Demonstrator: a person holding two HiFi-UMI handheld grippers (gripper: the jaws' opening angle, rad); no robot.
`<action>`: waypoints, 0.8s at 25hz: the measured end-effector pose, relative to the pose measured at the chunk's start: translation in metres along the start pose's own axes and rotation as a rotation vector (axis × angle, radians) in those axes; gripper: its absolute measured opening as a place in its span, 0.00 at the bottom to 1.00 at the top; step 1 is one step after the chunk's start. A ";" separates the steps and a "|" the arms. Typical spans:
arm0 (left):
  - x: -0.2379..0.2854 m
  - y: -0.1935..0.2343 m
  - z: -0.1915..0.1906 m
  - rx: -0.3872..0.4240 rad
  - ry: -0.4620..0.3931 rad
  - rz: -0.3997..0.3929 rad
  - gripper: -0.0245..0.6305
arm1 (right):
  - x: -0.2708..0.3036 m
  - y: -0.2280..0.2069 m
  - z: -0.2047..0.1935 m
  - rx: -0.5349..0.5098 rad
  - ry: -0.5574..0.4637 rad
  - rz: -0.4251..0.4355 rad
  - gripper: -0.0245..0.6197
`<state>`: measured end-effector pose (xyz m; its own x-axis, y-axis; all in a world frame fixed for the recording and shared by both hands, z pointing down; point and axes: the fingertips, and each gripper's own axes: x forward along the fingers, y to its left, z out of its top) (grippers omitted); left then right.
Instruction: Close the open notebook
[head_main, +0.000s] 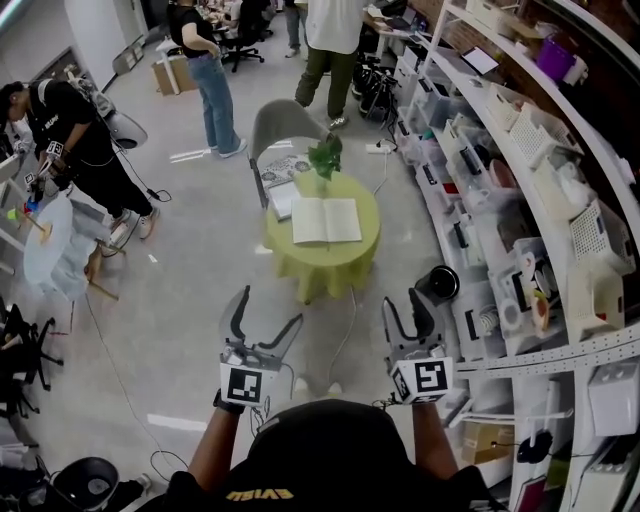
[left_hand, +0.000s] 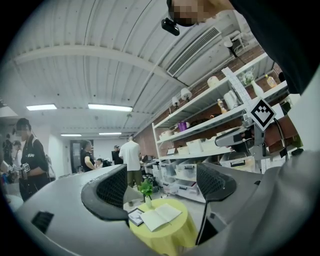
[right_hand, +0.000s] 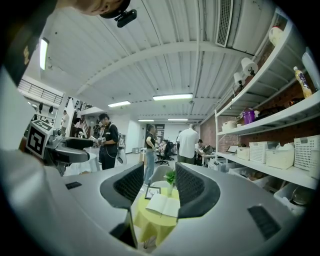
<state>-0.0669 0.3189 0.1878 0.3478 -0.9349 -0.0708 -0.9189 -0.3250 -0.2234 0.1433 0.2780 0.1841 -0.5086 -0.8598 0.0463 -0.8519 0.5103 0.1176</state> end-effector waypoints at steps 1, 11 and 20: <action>-0.001 0.002 -0.001 -0.007 -0.001 0.003 0.69 | 0.002 0.003 0.001 -0.001 -0.002 0.002 0.33; -0.025 0.040 -0.014 -0.058 -0.030 0.042 0.69 | 0.016 0.043 0.002 -0.008 0.010 0.014 0.31; -0.038 0.055 -0.042 -0.103 0.008 0.050 0.69 | 0.007 0.056 -0.019 -0.015 0.065 -0.029 0.30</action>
<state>-0.1387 0.3309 0.2190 0.2998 -0.9513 -0.0712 -0.9495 -0.2903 -0.1189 0.0943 0.3007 0.2099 -0.4740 -0.8739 0.1074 -0.8640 0.4852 0.1343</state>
